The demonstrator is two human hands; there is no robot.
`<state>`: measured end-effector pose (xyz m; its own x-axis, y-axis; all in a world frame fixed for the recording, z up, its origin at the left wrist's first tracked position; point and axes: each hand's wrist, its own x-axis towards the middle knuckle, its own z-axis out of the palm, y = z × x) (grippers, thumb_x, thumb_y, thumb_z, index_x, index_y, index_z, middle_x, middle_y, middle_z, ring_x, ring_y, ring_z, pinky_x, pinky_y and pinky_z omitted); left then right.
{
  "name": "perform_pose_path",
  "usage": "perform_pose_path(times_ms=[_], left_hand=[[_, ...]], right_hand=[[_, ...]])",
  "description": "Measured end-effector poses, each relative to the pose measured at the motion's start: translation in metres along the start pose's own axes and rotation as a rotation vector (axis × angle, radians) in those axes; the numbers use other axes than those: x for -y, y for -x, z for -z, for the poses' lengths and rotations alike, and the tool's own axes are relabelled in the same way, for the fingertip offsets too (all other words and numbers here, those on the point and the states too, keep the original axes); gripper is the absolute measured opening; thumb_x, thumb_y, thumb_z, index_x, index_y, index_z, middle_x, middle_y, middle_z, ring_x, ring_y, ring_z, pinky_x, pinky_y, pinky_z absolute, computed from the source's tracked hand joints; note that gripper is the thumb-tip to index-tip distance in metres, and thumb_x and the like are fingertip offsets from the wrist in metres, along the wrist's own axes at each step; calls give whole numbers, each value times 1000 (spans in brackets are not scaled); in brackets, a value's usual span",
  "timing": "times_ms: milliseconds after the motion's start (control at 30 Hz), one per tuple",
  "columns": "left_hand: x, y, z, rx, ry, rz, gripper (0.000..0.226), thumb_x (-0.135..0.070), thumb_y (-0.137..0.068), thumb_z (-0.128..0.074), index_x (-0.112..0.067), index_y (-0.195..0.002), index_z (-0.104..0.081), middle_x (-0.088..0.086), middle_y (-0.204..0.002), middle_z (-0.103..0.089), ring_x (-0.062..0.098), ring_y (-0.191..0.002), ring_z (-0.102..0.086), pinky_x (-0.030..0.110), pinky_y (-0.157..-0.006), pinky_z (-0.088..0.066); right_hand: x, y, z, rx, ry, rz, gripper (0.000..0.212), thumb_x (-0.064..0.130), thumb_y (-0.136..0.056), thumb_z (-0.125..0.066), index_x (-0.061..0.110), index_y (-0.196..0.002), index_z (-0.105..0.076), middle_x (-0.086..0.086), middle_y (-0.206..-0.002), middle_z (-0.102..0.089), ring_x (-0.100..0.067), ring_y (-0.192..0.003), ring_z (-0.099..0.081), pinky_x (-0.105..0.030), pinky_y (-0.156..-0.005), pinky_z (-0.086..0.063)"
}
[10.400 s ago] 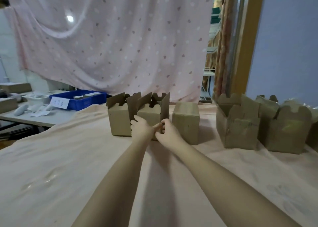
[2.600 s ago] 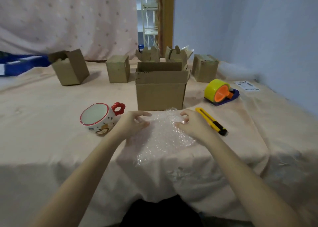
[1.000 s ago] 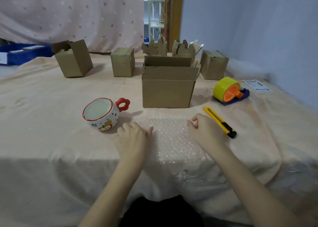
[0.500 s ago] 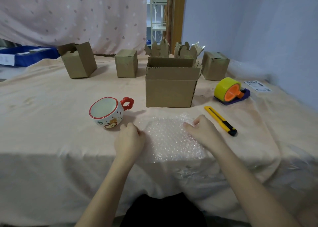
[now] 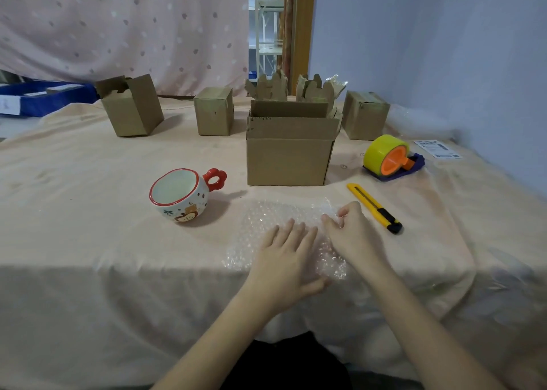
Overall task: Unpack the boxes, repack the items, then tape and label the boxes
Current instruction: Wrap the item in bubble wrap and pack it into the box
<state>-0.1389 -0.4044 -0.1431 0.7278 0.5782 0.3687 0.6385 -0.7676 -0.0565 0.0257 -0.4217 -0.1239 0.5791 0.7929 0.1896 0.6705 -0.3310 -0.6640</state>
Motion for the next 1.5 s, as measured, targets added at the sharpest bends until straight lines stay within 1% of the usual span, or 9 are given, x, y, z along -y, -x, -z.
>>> perform_pose_path(times_ms=[200,333,467,600,733,933,1133,1267,1500], left_hand=[[0,-2,1,-126,-21,-105,72,-61,-60,-69,-15,-116,-63,11,-115,-63,34,-114,-58,41,-97,-44],[12,2,2,-204,163,-148,47,-28,-66,-43,-21,-109,-59,2,-91,-55,22,-83,-50,29,-72,-31],[45,11,8,-242,507,-99,43,-5,-72,-50,-20,-111,-60,-2,-100,-65,15,-93,-50,29,-78,-38],[66,26,20,-164,716,-110,43,-3,-82,-59,-30,-116,-57,-14,-110,-61,9,-101,-56,23,-85,-45],[70,36,22,-88,835,-36,30,-21,-88,-60,-35,-115,-62,-22,-116,-61,0,-109,-58,13,-91,-43],[43,30,26,-271,1112,500,38,-21,-70,-84,-22,-101,-62,-7,-91,-70,3,-84,-66,14,-72,-50],[29,4,23,-452,1000,798,25,-24,-87,-68,-20,-100,-47,-1,-69,-61,7,-65,-63,33,-66,-49],[31,-6,19,-329,834,792,28,-30,-94,-57,-18,-115,-43,-8,-73,-61,25,-86,-64,38,-75,-47],[32,-18,20,-234,600,823,50,-22,-95,-52,-10,-136,-27,11,-100,-64,35,-101,-59,41,-74,-45]], right_hand=[[0,20,13,-93,-162,-138,30,46,-90,-51,17,-99,-48,6,-81,-64,-17,-73,-62,-27,-61,-46],[6,31,20,80,-688,-140,15,20,-100,-40,11,-89,-45,-14,-80,-57,-16,-54,-59,-21,-46,-46],[-23,16,32,127,-678,149,26,-5,-92,-49,20,-100,-54,-3,-108,-59,-20,-105,-62,-19,-71,-54],[-39,13,42,363,-389,478,59,10,-77,-73,24,-130,-52,13,-142,-45,0,-134,-36,-9,-101,-35],[-27,22,31,460,-446,441,29,18,-78,-77,30,-104,-71,15,-121,-62,1,-119,-53,-20,-98,-43],[-15,25,15,328,-477,280,10,16,-85,-70,24,-79,-71,8,-84,-73,-6,-85,-68,-20,-84,-50],[9,27,6,150,-578,141,38,20,-88,-67,-13,-75,-56,-9,-66,-69,-5,-59,-67,-12,-56,-46],[12,26,3,93,-493,96,42,25,-87,-69,-2,-66,-45,-1,-48,-56,-11,-58,-68,-25,-51,-40],[23,23,-6,6,-212,35,24,31,-85,-67,9,-87,-58,-5,-77,-65,-25,-75,-58,-28,-60,-39]])
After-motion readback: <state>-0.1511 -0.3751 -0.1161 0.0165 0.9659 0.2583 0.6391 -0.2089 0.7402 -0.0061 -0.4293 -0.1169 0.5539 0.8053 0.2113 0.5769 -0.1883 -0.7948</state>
